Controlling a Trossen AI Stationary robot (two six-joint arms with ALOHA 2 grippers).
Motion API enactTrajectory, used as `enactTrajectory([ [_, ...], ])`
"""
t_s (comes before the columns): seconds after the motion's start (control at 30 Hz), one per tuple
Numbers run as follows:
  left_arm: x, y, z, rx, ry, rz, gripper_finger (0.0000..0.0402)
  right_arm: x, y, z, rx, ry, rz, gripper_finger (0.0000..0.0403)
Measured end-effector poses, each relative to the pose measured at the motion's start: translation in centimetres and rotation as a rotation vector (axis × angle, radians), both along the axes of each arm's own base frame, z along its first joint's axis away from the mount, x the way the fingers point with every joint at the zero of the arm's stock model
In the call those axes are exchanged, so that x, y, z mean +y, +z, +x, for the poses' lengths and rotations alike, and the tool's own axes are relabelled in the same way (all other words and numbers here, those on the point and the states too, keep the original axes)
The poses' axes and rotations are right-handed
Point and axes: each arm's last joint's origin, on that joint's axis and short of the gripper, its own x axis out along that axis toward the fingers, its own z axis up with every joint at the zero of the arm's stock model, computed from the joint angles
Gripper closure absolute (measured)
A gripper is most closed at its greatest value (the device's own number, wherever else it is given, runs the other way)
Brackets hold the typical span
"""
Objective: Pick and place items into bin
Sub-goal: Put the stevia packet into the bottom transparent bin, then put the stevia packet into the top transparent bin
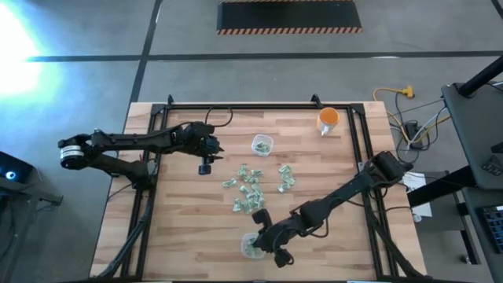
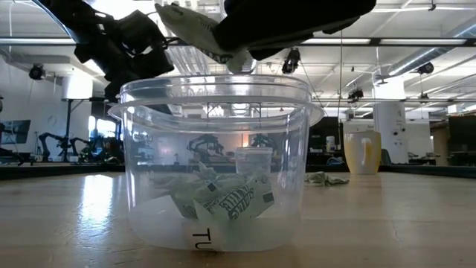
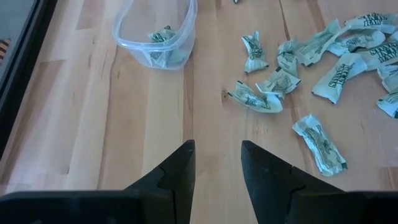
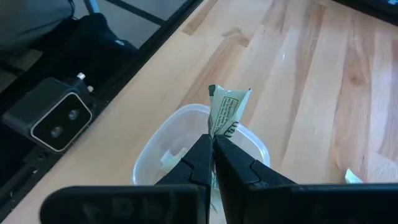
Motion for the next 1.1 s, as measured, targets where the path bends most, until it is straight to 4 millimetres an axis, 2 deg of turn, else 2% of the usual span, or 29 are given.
enactTrajectory([
  [0.27,0.0,0.0,0.0,0.001,0.0,0.0,0.0288,-0.1,0.0,0.0,0.004,-0.012,0.007,0.039],
  [0.63,0.0,0.0,0.0,0.001,0.0,-0.002,0.0288,-0.1,0.0,0.0,-0.002,-0.029,-0.008,0.0335],
  [0.8,-0.1,-0.4,-0.1,0.0,0.048,-0.067,0.0288,-0.3,0.6,-0.3,0.039,-0.023,-0.053,0.032],
  [0.97,-0.5,-1.6,-0.4,0.018,-0.012,-0.147,0.0288,-0.9,3.1,-1.5,0.133,-0.216,-0.11,0.0322],
  [1.1,-1.1,-3.2,-0.5,0.014,-0.039,-0.232,0.0288,-0.6,3.9,-3.0,0.153,-0.328,-0.2,0.033],
])
